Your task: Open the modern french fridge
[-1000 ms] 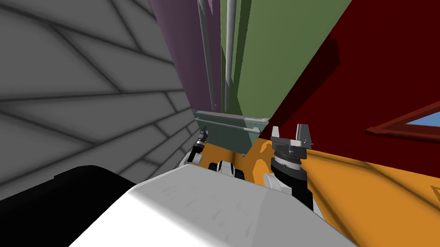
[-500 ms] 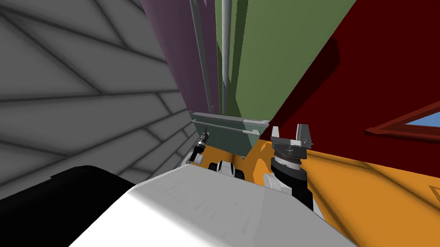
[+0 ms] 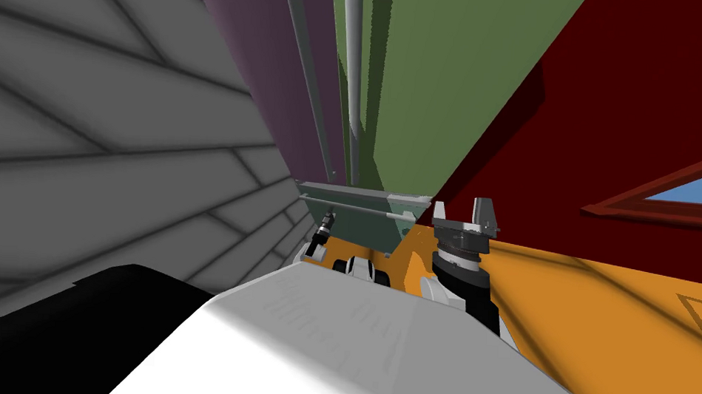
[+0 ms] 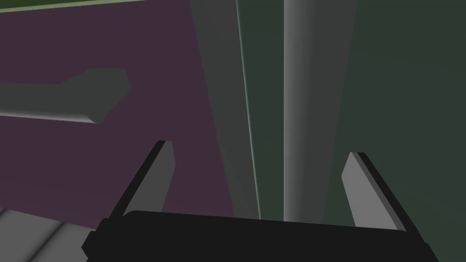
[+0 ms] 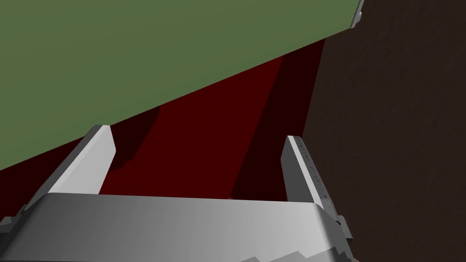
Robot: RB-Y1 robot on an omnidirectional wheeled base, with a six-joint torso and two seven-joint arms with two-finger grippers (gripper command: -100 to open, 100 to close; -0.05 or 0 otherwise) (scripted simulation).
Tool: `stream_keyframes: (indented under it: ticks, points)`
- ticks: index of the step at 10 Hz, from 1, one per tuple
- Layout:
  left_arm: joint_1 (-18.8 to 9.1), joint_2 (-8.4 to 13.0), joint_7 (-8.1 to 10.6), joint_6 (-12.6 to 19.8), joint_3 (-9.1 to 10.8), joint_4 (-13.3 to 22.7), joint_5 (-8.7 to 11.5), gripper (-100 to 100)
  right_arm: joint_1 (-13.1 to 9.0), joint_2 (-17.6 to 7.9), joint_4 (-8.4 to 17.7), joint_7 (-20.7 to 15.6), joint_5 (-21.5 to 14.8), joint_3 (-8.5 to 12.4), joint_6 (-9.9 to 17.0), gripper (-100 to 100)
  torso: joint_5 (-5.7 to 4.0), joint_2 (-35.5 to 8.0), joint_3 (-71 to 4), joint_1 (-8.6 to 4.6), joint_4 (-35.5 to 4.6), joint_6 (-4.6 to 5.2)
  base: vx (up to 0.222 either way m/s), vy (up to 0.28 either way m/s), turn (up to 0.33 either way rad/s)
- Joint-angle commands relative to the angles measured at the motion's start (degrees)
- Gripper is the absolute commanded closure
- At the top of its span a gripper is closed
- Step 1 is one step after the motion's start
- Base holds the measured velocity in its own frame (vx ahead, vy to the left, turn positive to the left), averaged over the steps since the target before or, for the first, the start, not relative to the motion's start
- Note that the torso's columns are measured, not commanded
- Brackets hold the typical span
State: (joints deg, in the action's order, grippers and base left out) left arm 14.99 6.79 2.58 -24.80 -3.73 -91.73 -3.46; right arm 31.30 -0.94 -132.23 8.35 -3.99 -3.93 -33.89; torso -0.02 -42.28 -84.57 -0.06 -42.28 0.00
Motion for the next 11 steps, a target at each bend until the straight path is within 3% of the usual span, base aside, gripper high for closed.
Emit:
stream_keyframes:
  ticks: [1, 4, 5, 7, 8, 9, 10, 11]
  points:
    - [-1.0, -0.5, -0.21, -0.4, -0.3, 3.2, -0.1, -100, 0.0, 0.0, 0.0, 0.0, 0.0, 0.0, 0.0, 0, 0.02, 0.0, 0.0, 0.07, 0.0, -0.01, 0.123, -0.002, -0.029]
    - [-2.7, -2.3, -0.49, -0.8, -0.63, 7.5, -0.3, -100, 0.0, 0.0, 0.0, 0.0, 0.0, 0.0, 0.0, 0, 0.01, 0.1, 0.0, 0.03, 0.0, 0.0, 0.144, -0.01, -0.048]
    - [-2.4, -1.7, -0.38, -0.9, -0.52, 6.8, -0.2, -100, 0.0, 0.0, 0.0, 0.0, 0.0, 0.0, 0.0, 0, 0.01, 0.1, 0.0, 0.04, 0.0, -0.01, 0.069, -0.004, -0.006]
    - [-4.8, -2.6, -1.05, 1.6, 1.98, 7.0, 0.2, -100, 0.0, 0.0, 0.0, 0.0, 0.0, 0.0, 0.0, 0, 0.02, -0.3, 0.2, 0.08, -0.1, 0.03, 0.022, 0.007, -0.194]
    - [-4.3, -2.3, -0.78, 1.0, 1.42, 6.9, 0.1, -100, 0.0, 0.0, 0.0, 0.0, 0.0, 0.0, 0.0, 0, 0.03, -0.2, 0.1, 0.09, -0.1, 0.0, 0.007, 0.008, -0.031]
    - [-3.1, -2.0, -0.58, -0.2, 0.21, 7.0, -0.1, 100, 0.0, 0.0, 0.0, 0.0, 0.0, 0.0, 0.0, 0, 0.02, -0.1, 0.1, 0.07, 0.0, -0.04, -0.015, -0.004, 0.208]
    - [-2.4, -1.8, -0.38, -0.9, -0.55, 7.0, -0.2, 100, 0.0, 0.0, 0.0, 0.0, 0.0, 0.0, 0.0, 0, 0.05, -0.1, 0.0, 0.07, 0.1, -0.08, -0.016, -0.013, 0.204]
    - [-3.2, -1.9, -0.37, -0.5, -0.06, 6.3, 0.0, 100, 0.0, 0.0, 0.0, 0.0, 0.0, 0.0, 0.0, 0, 0.15, 0.1, 0.0, 0.2, 0.3, -0.11, -0.02, -0.014, 0.037]
